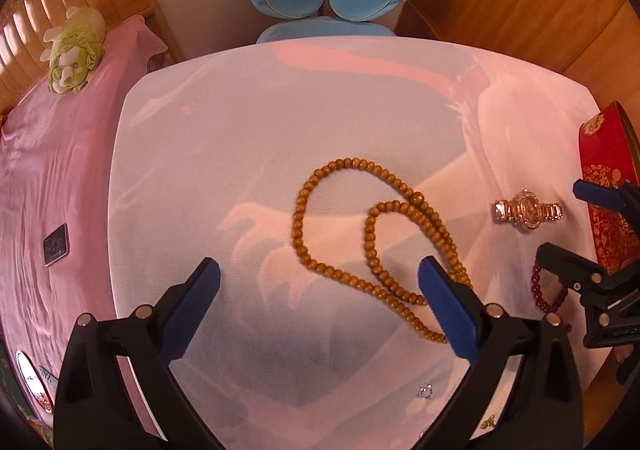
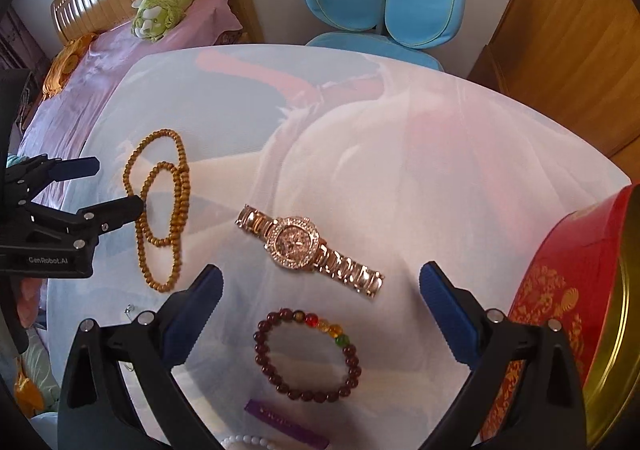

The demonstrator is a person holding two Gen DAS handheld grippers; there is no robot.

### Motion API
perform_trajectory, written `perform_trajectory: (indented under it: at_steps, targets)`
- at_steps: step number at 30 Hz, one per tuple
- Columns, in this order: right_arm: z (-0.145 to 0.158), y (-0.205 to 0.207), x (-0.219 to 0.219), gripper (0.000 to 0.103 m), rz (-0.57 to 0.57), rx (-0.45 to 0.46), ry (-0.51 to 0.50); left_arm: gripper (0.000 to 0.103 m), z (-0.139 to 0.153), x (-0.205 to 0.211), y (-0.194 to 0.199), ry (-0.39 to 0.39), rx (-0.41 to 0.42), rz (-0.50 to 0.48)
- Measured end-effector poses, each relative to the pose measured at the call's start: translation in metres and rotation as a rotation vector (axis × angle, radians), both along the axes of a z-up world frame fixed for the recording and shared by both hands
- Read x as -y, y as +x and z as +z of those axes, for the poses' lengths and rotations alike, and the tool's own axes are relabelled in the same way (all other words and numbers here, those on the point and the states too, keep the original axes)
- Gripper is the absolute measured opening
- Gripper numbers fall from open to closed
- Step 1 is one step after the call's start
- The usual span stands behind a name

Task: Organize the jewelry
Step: 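Grasp the wooden bead necklace with the left gripper while the right gripper grasps the rose-gold watch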

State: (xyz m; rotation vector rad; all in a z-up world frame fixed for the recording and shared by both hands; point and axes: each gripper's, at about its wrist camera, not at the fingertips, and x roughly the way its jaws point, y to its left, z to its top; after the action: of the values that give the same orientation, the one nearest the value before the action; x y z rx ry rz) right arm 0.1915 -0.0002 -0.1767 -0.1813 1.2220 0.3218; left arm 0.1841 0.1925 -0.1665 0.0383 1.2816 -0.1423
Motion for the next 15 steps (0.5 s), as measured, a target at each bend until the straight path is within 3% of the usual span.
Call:
perform_trajectory:
  at_steps: [9, 13, 14, 15]
  targets:
    - [-0.011, 0.005, -0.008, 0.098, 0.073, -0.009, 0.011, 0.097, -0.007, 0.009, -0.003, 0.049, 0.036, -0.029]
    - [-0.014, 0.005, -0.019, 0.096, 0.113, 0.035, -0.022, 0.094, -0.005, 0.01, -0.01, 0.046, 0.058, -0.032]
    - [-0.015, 0.002, -0.021, 0.094, 0.123, 0.047, -0.041, 0.09, -0.004, 0.011, -0.012, 0.045, 0.063, -0.037]
    - [-0.014, -0.001, -0.023, 0.084, 0.137, 0.059, -0.035, 0.084, -0.003, 0.011, -0.015, 0.043, 0.069, -0.04]
